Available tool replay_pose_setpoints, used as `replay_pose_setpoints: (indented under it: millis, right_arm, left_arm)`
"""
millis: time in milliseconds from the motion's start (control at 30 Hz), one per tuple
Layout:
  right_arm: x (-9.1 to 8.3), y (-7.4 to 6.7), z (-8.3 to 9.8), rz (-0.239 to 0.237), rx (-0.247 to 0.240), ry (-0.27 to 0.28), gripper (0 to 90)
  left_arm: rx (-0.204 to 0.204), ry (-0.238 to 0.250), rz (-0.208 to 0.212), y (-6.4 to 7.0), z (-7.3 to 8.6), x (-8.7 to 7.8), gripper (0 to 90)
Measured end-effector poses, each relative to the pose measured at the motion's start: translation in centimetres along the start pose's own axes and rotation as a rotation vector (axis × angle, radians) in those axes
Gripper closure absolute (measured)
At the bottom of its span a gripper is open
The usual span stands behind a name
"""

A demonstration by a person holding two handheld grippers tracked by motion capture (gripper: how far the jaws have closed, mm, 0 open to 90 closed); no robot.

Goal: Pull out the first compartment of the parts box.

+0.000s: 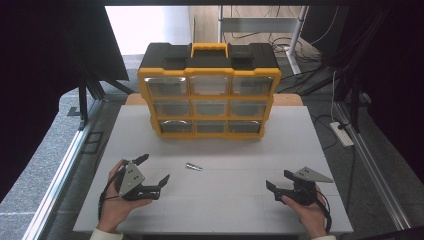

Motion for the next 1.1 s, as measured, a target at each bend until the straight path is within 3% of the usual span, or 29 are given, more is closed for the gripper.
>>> replay_pose_setpoints:
  millis: [133,233,567,800,1100]
  right_arm:
    - [0.1,0.1,0.0,0.007,0.001,0.000,15.7]
    - [0.2,0.0,-0.1,0.002,-0.001,0.000,15.7]
    - [0.2,0.1,-0.1,0.001,0.000,-0.002,15.7]
    - [0.2,0.2,-0.1,0.004,-0.003,0.000,15.7]
    - [0.2,0.1,0.0,0.004,-0.004,-0.005,15.7]
  left_arm:
    - [0.029,0.014,0.047,0.8,-0.2,0.2,8.5]
    - [0.037,0.014,0.059,1.2,-0.3,0.4,8.7]
    - [0.085,0.010,0.075,1.9,-0.5,0.9,9.2]
    - [0.175,0.002,0.083,2.2,-0.7,1.2,10.3]
    - [0.244,-0.003,0.076,2.6,-0.9,1.5,10.1]
Point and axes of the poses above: each handheld gripper's, and its own axes: x roughly forward along the jaws, z roughly out of its underside, y roughly to its right, the point moved 5 cm from there along x, roughly forward along the jaws, and after that the axes turned 15 degrees about y, right-handed, at the moved point
